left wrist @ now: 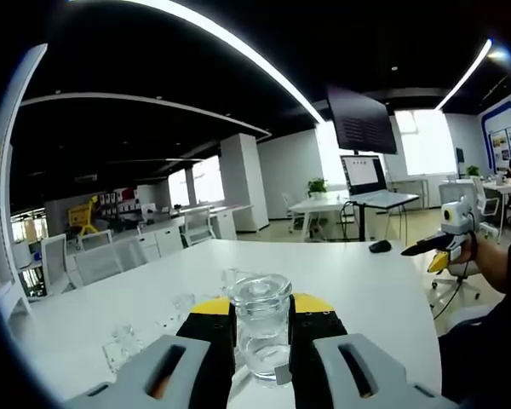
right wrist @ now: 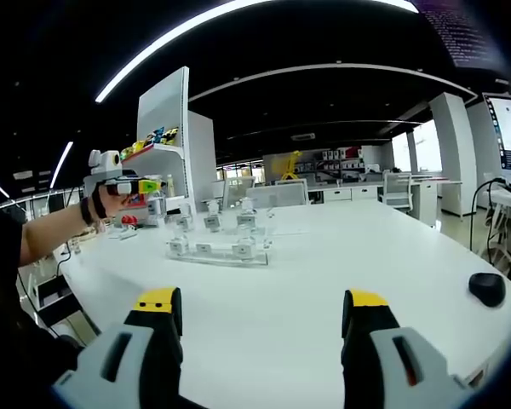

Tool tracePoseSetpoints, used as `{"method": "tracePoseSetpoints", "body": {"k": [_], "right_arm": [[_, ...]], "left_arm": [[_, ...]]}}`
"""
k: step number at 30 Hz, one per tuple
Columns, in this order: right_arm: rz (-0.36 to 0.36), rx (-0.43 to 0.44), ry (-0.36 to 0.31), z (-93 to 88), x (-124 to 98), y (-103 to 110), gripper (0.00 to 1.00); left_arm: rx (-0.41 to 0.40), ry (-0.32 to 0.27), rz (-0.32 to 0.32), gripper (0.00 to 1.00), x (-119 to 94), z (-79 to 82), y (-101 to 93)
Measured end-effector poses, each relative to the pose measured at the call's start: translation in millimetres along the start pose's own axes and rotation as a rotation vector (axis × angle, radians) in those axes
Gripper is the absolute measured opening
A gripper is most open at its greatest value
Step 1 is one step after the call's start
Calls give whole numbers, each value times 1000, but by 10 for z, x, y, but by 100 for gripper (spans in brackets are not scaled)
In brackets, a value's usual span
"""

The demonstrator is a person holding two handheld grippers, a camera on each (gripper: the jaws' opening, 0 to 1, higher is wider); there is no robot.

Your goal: Identify the label on the chemical reagent bottle, grasp the chemical reagent bottle, and place it in the designated position on the reagent rack

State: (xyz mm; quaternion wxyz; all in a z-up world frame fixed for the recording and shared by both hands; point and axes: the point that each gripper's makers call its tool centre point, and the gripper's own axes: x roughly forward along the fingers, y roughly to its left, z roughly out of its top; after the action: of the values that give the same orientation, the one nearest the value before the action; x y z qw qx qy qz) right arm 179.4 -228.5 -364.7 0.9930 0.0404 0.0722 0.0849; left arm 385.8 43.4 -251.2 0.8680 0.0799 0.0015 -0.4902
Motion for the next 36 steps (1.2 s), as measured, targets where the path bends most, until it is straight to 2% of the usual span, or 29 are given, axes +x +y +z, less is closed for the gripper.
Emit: {"method": "tracePoseSetpoints", "body": {"k": [16,26,36], "right_arm": [[-1,0,6,-13,15,4,73],[-2,2,16,-63,30,-2,73],[4,1,21,-78,58,17,73]], "left_arm": [[1,6,14,23,107,-33,175],[-4,-8,35,23,182,-31,374],[-19,-30,38,23,246,-84,437]]}}
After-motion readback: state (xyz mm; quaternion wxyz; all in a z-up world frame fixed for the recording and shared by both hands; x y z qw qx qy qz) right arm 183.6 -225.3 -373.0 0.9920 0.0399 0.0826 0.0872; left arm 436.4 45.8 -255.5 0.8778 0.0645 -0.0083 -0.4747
